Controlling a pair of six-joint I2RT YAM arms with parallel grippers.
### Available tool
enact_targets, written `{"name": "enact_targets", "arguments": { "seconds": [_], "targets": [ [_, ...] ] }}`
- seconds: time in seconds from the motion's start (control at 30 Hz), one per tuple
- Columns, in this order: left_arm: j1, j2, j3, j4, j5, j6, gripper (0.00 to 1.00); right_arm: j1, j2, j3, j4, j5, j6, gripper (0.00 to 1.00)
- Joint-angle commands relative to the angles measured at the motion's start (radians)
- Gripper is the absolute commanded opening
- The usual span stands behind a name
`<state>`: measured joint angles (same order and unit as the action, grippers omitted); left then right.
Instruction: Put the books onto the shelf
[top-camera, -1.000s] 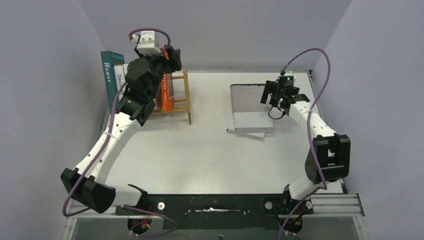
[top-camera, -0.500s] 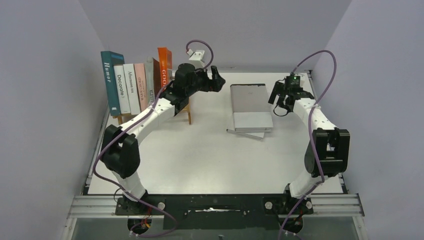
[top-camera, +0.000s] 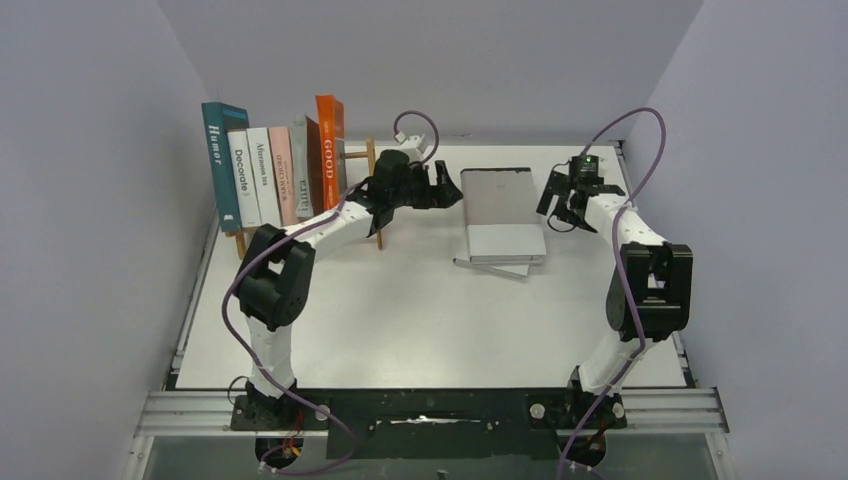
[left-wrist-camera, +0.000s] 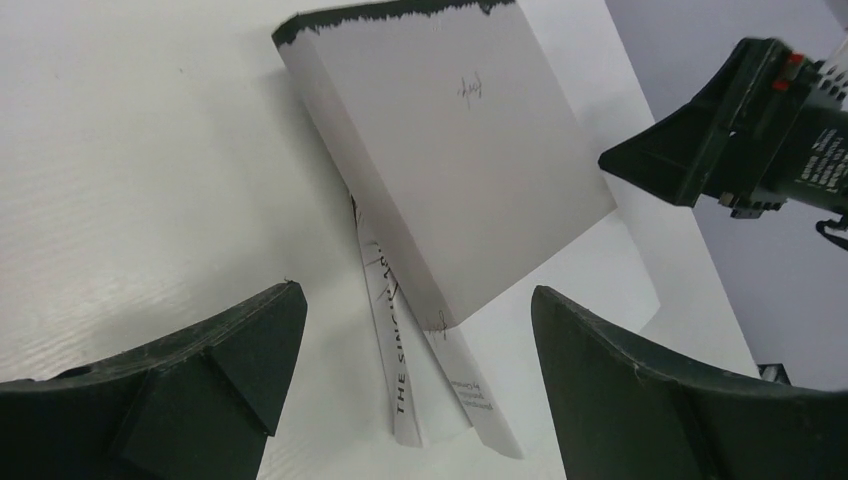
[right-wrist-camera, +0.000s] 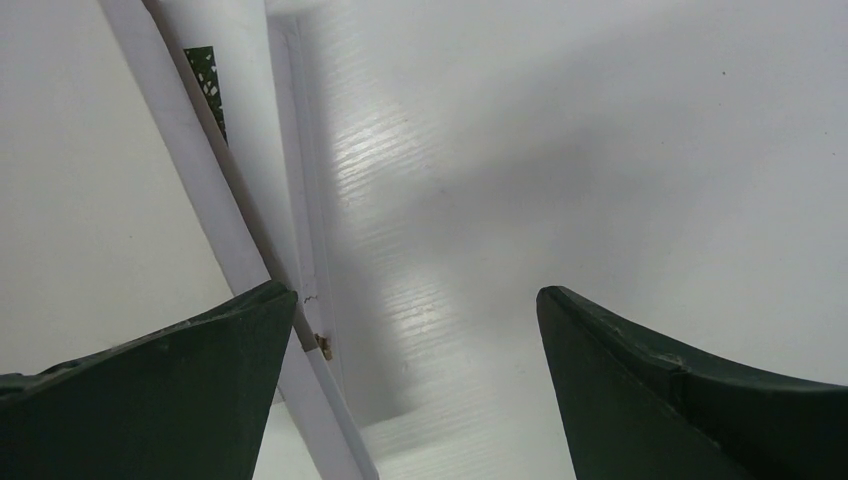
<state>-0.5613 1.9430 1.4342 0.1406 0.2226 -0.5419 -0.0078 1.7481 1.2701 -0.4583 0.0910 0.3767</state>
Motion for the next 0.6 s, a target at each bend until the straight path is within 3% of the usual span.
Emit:
{"name": "enact_targets", "arguments": {
  "seconds": [0.0, 0.57],
  "targets": [
    [-0.001, 0.051, -0.001, 0.108, 0.094, -0.064, 0.84, -0.004, -0.004, 0.028, 0.032, -0.03, -0.015, 0.98],
    [-0.001, 0.264, 0.105, 0.168, 0.204, -0.152, 0.84, -0.004, 0.015, 0.02, 0.038, -0.082, -0.04, 0.98]
  ]
}}
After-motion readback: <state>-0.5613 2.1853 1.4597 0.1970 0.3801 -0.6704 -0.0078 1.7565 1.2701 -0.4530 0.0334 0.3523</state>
